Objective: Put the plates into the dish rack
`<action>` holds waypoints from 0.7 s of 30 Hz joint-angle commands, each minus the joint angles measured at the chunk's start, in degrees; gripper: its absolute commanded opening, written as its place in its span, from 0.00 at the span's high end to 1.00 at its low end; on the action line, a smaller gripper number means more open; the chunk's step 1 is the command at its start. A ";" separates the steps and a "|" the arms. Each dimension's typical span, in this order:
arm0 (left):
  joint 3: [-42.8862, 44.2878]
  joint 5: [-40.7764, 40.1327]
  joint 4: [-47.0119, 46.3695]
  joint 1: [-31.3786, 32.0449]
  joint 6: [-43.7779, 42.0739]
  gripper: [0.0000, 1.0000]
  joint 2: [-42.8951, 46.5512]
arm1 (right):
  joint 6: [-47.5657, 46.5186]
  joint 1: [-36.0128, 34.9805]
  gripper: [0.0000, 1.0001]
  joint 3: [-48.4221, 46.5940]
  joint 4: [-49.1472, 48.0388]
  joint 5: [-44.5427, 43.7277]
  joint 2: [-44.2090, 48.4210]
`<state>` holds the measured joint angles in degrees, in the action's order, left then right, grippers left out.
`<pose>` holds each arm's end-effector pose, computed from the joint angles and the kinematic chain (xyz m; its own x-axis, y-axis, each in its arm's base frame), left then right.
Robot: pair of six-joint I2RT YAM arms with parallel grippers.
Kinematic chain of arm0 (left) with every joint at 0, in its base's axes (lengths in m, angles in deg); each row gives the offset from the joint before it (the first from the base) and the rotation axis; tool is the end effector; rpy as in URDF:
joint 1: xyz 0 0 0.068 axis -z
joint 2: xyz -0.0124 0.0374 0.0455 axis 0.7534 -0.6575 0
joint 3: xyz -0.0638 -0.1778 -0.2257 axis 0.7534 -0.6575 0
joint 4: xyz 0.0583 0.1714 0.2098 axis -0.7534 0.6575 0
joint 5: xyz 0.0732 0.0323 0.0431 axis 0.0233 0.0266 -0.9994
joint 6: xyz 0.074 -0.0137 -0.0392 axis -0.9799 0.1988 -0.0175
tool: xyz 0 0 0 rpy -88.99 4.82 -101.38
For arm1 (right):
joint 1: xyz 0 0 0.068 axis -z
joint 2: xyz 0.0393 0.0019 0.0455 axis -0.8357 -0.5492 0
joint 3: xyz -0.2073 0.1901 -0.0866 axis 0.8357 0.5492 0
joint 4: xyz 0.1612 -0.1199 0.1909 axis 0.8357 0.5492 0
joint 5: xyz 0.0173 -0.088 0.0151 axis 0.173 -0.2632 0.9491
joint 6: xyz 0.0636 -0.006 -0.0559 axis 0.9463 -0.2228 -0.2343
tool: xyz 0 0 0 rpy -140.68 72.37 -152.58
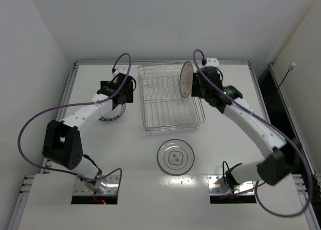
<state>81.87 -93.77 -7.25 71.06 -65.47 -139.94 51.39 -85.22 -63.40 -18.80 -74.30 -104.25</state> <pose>0.3541 -0.1000 0.2658 -0.6406 -0.0688 -0.7648 -0.2747 0.9506 0.1445 0.3487 0.1441 0.3312 -0.5262 0.1579 -0.8356 0.2227 0.9739 0.0438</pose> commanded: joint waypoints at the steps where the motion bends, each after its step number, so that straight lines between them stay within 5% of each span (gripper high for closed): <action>1: 1.93 -0.23 -0.56 0.24 0.41 0.01 -0.10 | 1.84 -0.12 0.45 9.61 1.95 15.25 12.07; 10: 1.93 -0.23 -0.56 0.24 0.41 0.01 0.51 | 17.83 2.61 0.38 39.06 6.80 39.28 40.11; 16: 1.93 -0.76 -0.56 0.24 0.41 0.01 0.51 | 33.30 3.75 0.38 60.74 -4.25 55.02 46.19; 21: 1.93 -0.76 -0.56 0.24 0.41 0.01 0.51 | 35.42 6.03 0.33 63.60 -9.55 58.02 45.07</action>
<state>81.87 -93.83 -7.18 71.06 -65.49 -140.09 81.82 -80.28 1.38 -19.04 -22.00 -58.48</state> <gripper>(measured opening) 0.993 0.666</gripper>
